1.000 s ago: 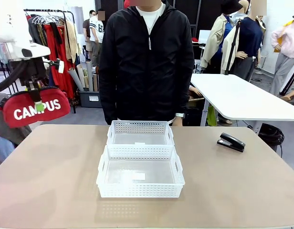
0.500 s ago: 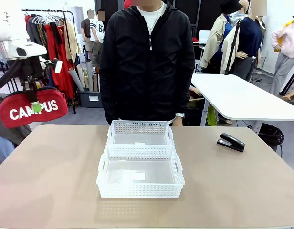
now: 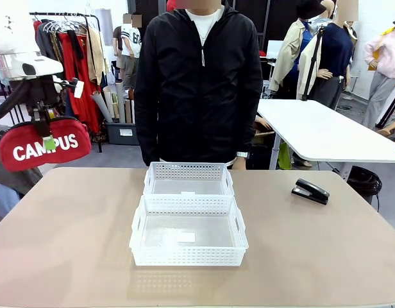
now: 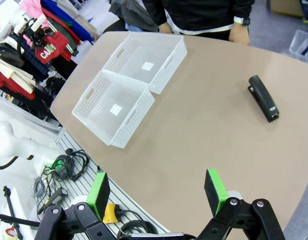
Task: Distribute items into two baskets.
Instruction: Move the picked Pencil pouch towards the Organizing basket indicated by the person, stopping as directed.
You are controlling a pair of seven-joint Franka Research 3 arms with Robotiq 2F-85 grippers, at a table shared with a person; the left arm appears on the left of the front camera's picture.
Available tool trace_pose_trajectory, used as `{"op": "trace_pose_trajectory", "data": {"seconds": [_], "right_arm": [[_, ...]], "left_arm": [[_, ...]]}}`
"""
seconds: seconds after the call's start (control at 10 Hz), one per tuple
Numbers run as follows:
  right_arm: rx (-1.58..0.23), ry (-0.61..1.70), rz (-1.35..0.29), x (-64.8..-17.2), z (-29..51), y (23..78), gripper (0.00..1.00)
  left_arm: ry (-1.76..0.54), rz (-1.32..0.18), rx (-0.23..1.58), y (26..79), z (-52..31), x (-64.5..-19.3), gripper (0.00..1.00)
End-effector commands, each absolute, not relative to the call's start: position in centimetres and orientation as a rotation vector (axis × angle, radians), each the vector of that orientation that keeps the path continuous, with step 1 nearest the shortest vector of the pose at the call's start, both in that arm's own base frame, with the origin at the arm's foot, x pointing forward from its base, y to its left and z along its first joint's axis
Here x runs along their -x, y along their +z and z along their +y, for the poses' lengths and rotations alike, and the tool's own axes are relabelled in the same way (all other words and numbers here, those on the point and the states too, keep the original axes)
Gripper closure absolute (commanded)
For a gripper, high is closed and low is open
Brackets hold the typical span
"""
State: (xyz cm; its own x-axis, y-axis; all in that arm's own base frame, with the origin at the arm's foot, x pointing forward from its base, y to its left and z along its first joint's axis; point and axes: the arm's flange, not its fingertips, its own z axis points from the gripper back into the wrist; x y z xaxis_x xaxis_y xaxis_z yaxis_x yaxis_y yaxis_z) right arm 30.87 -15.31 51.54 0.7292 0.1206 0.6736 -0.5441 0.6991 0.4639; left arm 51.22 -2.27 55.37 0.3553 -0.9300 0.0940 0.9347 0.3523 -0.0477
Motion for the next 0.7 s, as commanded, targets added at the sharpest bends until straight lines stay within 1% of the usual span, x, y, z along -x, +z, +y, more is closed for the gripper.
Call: {"op": "trace_pose_trajectory", "data": {"seconds": [0.0,0.6], "right_arm": [[-0.715,0.408,-0.674,-30.96,-15.32,51.67,0.00],[-0.715,0.408,-0.674,-30.96,-15.32,51.67,0.00]], "left_arm": [[-1.197,-0.065,0.094,55.69,-2.31,-51.13,1.00],[-1.197,-0.065,0.094,55.69,-2.31,-51.13,1.00]]}}
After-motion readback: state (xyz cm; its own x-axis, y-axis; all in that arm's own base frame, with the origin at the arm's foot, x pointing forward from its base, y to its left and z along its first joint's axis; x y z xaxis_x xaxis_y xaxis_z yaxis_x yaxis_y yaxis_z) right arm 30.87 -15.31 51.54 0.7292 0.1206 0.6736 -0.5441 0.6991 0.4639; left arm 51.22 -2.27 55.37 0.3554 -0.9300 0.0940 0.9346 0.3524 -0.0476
